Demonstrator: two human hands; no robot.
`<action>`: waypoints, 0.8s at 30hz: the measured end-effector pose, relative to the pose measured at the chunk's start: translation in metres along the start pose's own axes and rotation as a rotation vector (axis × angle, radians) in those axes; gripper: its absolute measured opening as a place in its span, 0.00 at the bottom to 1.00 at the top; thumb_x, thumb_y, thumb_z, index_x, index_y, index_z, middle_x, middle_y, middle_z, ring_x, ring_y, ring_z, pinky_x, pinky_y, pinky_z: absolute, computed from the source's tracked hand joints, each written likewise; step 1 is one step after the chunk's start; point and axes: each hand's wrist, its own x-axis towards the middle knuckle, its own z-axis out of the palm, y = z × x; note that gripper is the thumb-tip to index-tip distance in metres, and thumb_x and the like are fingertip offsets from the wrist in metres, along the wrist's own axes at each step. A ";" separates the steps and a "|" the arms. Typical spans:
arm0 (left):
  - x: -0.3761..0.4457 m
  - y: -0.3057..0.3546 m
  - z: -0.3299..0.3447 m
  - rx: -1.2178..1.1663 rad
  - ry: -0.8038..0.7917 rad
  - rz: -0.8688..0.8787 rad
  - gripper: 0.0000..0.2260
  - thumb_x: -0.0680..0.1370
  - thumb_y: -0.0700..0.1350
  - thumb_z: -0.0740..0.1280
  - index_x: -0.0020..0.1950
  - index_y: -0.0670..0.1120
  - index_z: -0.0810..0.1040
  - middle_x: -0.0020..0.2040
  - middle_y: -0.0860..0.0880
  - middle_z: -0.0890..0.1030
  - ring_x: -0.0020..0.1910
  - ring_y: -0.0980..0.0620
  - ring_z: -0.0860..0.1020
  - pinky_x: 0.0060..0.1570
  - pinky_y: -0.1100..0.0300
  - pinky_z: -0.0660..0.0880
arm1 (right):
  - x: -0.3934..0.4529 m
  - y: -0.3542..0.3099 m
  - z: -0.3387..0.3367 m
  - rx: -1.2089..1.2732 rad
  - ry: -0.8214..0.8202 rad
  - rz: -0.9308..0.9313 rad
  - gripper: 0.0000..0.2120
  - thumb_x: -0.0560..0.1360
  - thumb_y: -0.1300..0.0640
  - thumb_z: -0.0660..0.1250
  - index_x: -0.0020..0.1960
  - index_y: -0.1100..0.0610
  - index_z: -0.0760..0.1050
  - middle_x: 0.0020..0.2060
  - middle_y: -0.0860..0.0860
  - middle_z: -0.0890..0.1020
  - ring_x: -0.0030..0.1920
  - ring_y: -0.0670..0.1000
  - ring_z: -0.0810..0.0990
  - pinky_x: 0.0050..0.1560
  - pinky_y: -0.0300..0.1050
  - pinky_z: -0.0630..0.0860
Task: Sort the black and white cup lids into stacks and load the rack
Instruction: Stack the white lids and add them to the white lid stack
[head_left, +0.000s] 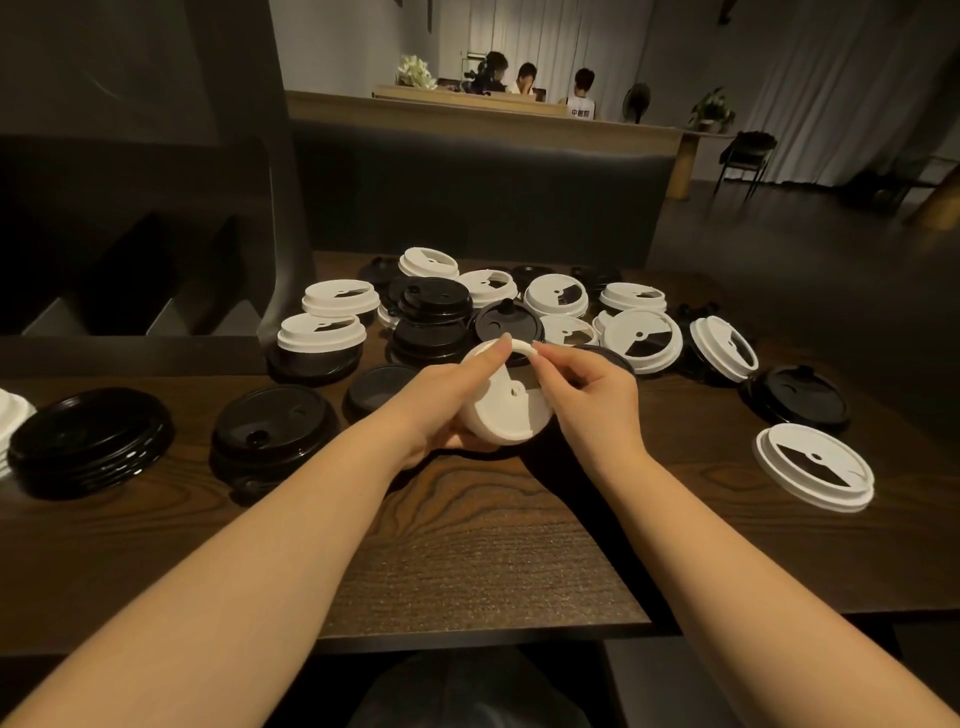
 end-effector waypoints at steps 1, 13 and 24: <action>0.000 -0.001 0.000 -0.003 -0.007 -0.007 0.24 0.71 0.63 0.66 0.58 0.47 0.76 0.55 0.44 0.81 0.52 0.46 0.81 0.46 0.53 0.81 | 0.000 0.000 0.000 -0.027 -0.001 -0.027 0.09 0.76 0.58 0.69 0.55 0.52 0.82 0.50 0.46 0.83 0.54 0.43 0.79 0.58 0.43 0.76; -0.001 -0.007 0.000 0.016 -0.095 0.061 0.07 0.77 0.47 0.68 0.52 0.46 0.78 0.41 0.46 0.82 0.36 0.53 0.82 0.33 0.59 0.79 | -0.002 -0.003 -0.002 -0.088 -0.037 -0.196 0.09 0.75 0.61 0.68 0.54 0.52 0.81 0.48 0.43 0.80 0.54 0.41 0.77 0.58 0.31 0.72; 0.004 -0.008 0.003 -0.069 -0.096 0.073 0.11 0.77 0.47 0.68 0.57 0.46 0.77 0.49 0.44 0.83 0.46 0.48 0.83 0.44 0.51 0.82 | -0.001 -0.006 -0.003 -0.042 -0.019 -0.020 0.08 0.77 0.57 0.67 0.55 0.52 0.80 0.48 0.43 0.81 0.52 0.44 0.78 0.52 0.36 0.75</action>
